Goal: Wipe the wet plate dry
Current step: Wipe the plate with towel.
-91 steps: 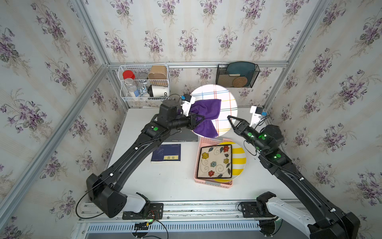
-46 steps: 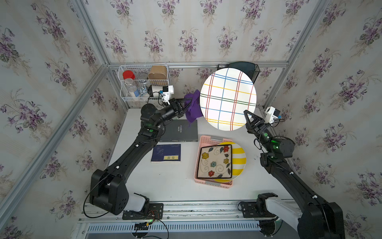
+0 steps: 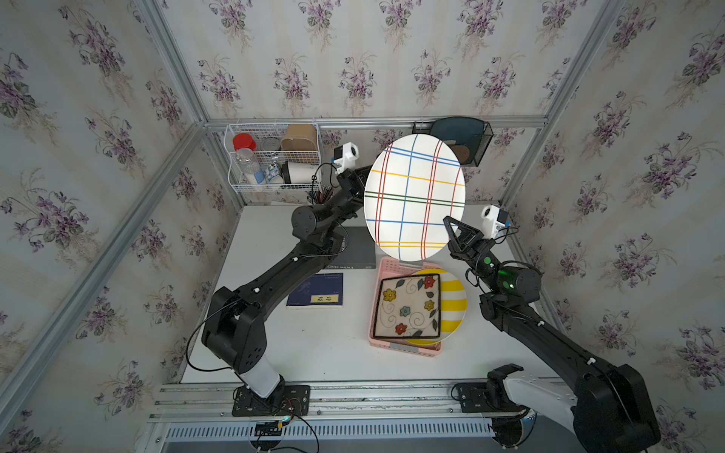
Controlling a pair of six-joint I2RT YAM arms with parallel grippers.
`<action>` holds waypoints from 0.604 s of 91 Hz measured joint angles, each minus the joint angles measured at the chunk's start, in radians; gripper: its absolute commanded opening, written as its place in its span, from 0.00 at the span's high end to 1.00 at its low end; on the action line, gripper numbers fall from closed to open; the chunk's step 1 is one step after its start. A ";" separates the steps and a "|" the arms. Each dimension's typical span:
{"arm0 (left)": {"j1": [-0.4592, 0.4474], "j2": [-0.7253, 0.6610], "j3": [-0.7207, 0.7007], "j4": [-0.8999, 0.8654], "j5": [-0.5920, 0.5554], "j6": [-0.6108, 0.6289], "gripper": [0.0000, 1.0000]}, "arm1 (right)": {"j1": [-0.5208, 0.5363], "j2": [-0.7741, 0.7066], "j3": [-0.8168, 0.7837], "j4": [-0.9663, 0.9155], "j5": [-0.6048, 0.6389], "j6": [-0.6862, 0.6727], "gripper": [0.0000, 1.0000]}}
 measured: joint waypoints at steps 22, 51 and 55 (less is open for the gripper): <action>-0.146 0.066 0.072 0.000 -0.027 -0.012 1.00 | -0.054 0.127 0.198 0.161 0.020 -0.014 1.00; -0.057 0.010 0.087 0.027 -0.010 -0.035 1.00 | -0.207 0.062 0.211 0.068 0.054 0.025 1.00; -0.052 0.016 0.117 0.034 -0.010 -0.038 1.00 | -0.180 0.045 0.168 0.070 0.066 0.026 1.00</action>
